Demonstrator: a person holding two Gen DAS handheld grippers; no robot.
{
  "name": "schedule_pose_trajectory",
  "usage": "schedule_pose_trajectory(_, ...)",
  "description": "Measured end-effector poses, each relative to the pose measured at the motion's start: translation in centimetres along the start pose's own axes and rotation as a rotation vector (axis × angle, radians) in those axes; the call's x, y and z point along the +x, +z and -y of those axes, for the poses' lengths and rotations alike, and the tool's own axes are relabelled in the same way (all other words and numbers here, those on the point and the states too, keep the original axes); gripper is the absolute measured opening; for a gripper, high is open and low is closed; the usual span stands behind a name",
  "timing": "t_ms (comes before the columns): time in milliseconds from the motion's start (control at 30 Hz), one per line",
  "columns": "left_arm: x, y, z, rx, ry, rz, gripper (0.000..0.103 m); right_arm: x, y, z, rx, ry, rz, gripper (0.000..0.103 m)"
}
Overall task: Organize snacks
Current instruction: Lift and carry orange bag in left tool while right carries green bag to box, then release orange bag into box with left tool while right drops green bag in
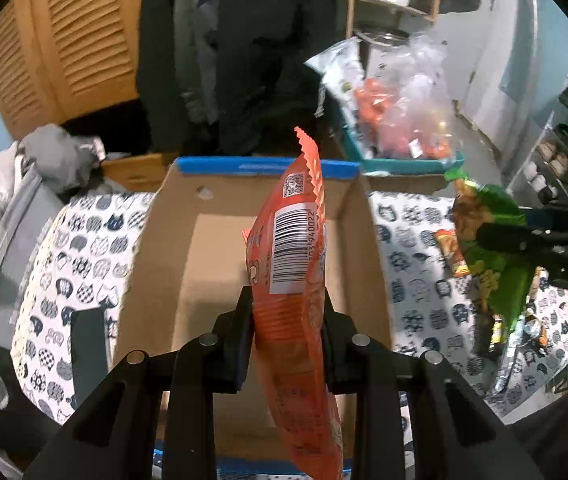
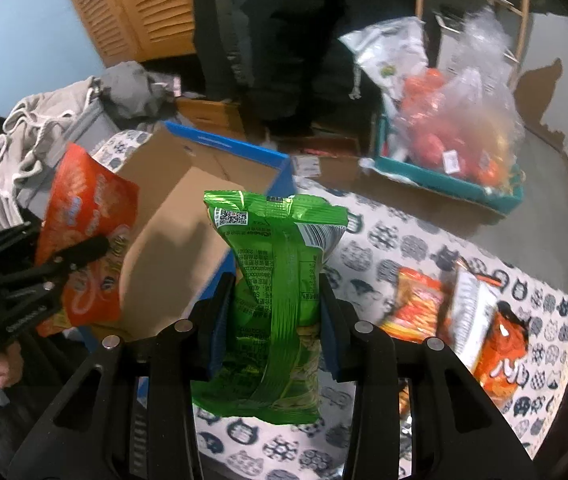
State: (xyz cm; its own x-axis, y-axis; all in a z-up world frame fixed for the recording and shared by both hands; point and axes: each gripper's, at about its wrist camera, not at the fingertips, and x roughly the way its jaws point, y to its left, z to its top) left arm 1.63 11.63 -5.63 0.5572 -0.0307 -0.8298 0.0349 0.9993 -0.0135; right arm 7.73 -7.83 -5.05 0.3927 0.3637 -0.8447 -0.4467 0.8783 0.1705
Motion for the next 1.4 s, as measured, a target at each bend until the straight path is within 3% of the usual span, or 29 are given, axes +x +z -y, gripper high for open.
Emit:
schedule_pose_trajectory(433,2.3,-1.7,-4.1,-0.082,0.019,-0.082,0.03,2.9,2.4,-5.5,-0.071,0.047,-0.039,0.038)
schedule_pose_trajectory(467,2.3,-1.8,-4.1,-0.08,0.027,-0.082,0.032,3.1,2.5,-5.9,-0.078,0.05,-0.042,0.038)
schedule_pose_trajectory(533,2.2,-1.9,-4.2,-0.072,0.051,-0.083,0.049,3.5,2.7,-6.7,-0.092,0.057,-0.049,0.038)
schedule_pose_trajectory(600,1.8,-2.0,-4.3,-0.068,0.072,-0.073,0.061,4.0,2.9,-7.4,-0.097,0.069,-0.056,0.038)
schedule_pose_trajectory(1167,-0.2,-2.5,-6.1,-0.101,0.086,-0.041,0.073,8.0,3.9,-10.0,-0.09,0.139,-0.128,0.039)
schedule_pose_trajectory(1200,-0.2,-2.5,-6.1,-0.102,0.085,-0.044,0.073,8.1,4.0,-10.0,-0.086,0.142,-0.132,0.041)
schedule_pose_trajectory(1300,-0.4,-2.4,-5.8,-0.099,0.076,-0.043,0.073,7.9,3.9,-10.0,-0.091,0.134,-0.127,0.061)
schedule_pose_trajectory(1400,-0.6,-2.2,-5.1,-0.088,0.067,-0.039,0.073,7.3,3.6,-10.0,-0.112,0.099,-0.108,0.065)
